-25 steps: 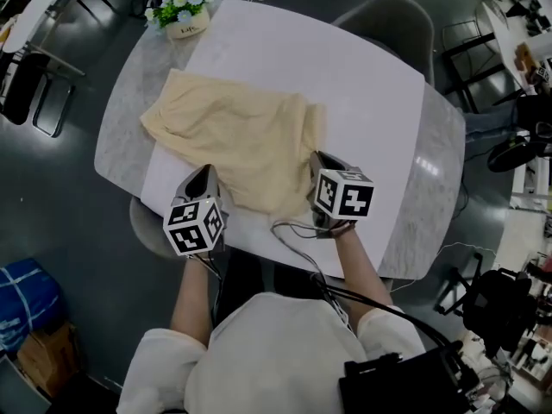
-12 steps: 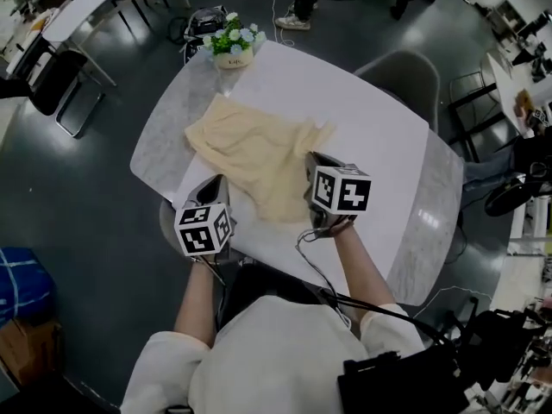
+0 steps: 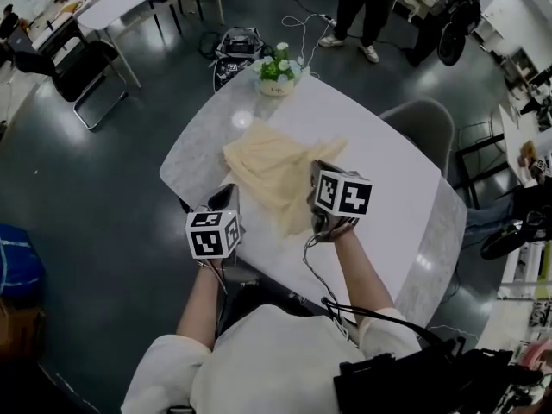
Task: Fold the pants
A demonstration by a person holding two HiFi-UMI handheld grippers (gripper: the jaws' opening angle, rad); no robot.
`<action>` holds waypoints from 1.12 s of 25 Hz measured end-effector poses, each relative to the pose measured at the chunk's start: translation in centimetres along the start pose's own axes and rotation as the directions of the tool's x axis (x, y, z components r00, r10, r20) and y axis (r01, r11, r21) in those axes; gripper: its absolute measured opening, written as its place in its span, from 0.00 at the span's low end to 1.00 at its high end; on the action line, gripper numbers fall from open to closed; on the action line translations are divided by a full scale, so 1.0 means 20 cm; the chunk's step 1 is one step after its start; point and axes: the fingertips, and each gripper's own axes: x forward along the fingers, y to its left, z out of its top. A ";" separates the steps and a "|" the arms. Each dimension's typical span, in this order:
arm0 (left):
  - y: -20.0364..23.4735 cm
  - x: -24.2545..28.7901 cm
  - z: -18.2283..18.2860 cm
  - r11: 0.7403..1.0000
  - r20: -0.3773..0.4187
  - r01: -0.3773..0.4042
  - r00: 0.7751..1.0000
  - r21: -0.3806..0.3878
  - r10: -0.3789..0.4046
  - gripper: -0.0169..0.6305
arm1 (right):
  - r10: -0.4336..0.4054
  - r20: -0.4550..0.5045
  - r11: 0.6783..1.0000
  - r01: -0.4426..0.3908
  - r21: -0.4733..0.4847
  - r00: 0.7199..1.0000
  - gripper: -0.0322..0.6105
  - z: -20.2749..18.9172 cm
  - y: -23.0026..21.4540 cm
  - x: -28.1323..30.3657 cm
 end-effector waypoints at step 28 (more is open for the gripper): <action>0.70 0.07 -0.05 0.991 -0.030 -0.054 0.998 -0.121 0.051 0.04 | 0.026 0.089 0.997 -0.032 0.067 0.996 0.24 0.24 0.41 0.73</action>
